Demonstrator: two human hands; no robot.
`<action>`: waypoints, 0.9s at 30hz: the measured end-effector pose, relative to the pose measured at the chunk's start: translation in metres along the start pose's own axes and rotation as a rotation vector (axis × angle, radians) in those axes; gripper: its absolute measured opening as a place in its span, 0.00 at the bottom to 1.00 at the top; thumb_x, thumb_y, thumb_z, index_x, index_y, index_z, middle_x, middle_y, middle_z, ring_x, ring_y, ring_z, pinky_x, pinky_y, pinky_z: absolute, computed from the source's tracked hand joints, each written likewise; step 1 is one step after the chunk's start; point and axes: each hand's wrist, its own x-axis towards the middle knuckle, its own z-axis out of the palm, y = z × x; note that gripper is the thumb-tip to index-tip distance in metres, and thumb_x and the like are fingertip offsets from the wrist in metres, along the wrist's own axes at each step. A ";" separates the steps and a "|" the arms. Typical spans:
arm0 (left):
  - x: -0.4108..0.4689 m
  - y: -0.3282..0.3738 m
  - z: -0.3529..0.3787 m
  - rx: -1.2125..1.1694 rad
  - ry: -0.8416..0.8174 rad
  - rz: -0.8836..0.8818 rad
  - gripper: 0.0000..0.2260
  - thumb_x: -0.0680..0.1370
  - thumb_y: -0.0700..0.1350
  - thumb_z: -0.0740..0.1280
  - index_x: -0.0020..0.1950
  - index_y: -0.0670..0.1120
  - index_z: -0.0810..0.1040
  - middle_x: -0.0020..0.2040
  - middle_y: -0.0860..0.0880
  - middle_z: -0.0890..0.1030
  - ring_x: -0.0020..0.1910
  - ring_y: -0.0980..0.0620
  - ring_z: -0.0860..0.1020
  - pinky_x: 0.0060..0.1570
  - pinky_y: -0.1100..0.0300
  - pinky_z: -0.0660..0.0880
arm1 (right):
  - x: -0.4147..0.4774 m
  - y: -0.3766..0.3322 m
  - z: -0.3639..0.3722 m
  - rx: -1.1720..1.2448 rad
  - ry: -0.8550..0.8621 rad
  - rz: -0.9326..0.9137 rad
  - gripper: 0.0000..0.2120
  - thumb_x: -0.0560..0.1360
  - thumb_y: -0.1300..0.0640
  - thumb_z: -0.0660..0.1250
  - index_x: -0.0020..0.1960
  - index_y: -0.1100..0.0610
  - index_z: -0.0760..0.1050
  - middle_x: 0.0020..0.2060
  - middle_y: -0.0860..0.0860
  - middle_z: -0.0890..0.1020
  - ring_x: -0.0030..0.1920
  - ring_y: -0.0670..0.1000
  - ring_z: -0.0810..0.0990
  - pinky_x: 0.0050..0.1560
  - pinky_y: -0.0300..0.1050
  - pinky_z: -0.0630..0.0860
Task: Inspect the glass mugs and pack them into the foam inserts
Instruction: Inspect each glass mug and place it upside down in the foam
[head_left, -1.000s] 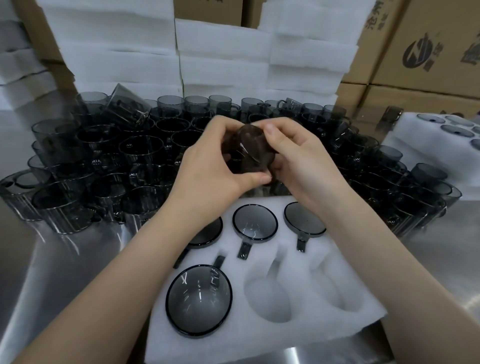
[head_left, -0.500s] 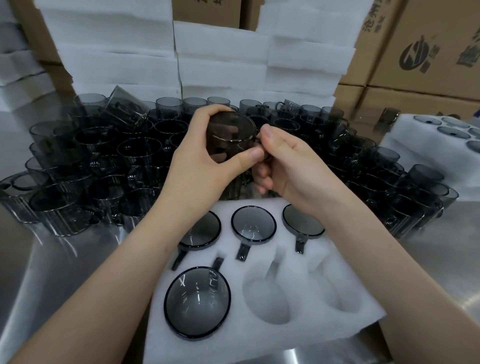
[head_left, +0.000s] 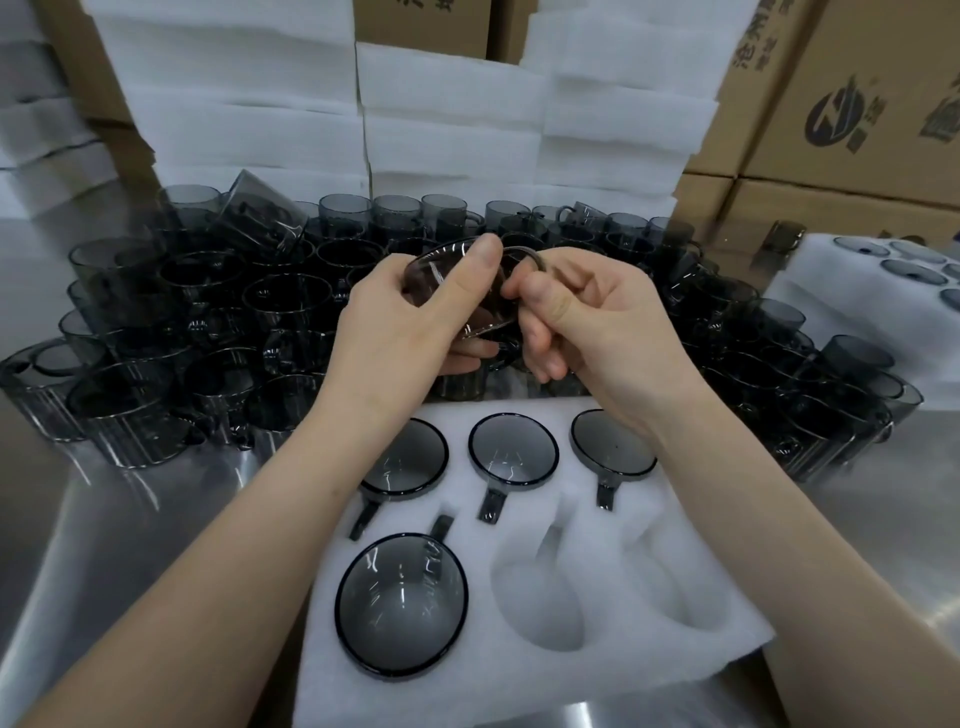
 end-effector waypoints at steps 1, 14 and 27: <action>0.000 0.000 0.001 0.011 -0.015 -0.001 0.33 0.62 0.69 0.68 0.52 0.43 0.77 0.46 0.44 0.85 0.37 0.47 0.85 0.38 0.53 0.83 | 0.000 0.000 0.000 0.038 0.005 0.012 0.07 0.77 0.56 0.65 0.42 0.54 0.80 0.24 0.48 0.73 0.21 0.46 0.67 0.26 0.41 0.67; -0.003 -0.002 -0.001 0.266 -0.049 0.246 0.25 0.65 0.55 0.75 0.59 0.53 0.73 0.49 0.60 0.80 0.53 0.61 0.78 0.58 0.61 0.75 | 0.005 0.000 -0.005 0.179 -0.011 0.287 0.22 0.77 0.46 0.60 0.26 0.53 0.70 0.26 0.49 0.67 0.27 0.48 0.66 0.32 0.41 0.67; -0.004 -0.003 0.001 0.425 0.072 0.292 0.29 0.61 0.53 0.79 0.56 0.54 0.69 0.48 0.60 0.76 0.52 0.64 0.74 0.47 0.75 0.68 | 0.001 -0.001 0.000 -0.232 0.157 0.011 0.09 0.74 0.51 0.68 0.35 0.51 0.75 0.30 0.46 0.76 0.27 0.48 0.72 0.29 0.38 0.72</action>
